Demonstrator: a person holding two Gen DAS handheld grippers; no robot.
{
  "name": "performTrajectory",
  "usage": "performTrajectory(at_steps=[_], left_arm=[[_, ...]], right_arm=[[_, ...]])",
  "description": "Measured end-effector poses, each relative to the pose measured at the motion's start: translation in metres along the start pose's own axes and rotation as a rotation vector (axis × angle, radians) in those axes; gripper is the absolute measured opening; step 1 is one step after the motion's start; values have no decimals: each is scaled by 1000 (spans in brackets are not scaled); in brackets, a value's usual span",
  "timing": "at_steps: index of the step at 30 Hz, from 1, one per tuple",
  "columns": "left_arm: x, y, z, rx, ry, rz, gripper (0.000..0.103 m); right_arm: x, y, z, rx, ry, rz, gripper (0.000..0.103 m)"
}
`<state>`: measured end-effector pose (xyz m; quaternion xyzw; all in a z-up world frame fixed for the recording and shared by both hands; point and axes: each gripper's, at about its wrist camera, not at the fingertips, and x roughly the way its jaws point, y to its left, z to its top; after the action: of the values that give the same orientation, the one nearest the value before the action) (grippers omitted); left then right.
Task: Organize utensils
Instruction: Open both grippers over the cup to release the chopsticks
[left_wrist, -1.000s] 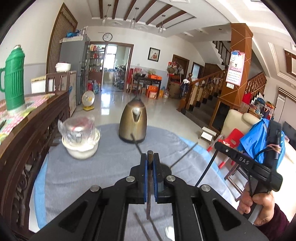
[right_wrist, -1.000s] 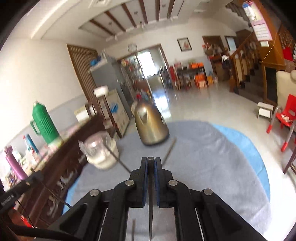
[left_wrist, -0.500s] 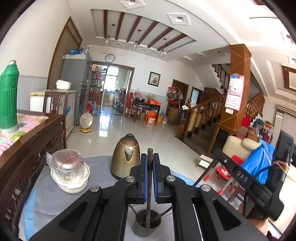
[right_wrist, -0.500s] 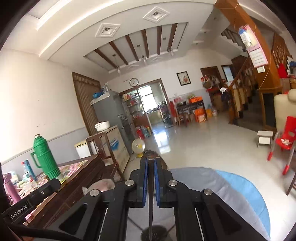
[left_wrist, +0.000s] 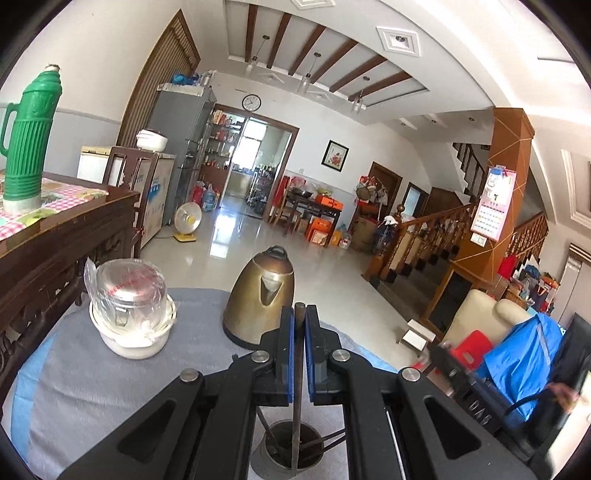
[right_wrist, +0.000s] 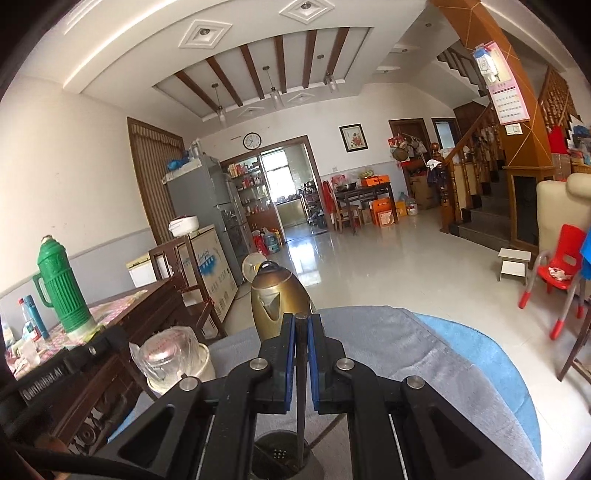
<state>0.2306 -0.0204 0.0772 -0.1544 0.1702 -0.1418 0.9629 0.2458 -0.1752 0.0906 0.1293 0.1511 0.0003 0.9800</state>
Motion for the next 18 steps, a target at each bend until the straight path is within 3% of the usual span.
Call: performTrajectory(at_steps=[10, 18], left_arm=[[-14, -4, 17, -9, -60, -12, 6], [17, 6, -16, -6, 48, 35, 6]], right_arm=[[2, -9, -16, 19, 40, 7, 7], [2, -8, -25, 35, 71, 25, 7]])
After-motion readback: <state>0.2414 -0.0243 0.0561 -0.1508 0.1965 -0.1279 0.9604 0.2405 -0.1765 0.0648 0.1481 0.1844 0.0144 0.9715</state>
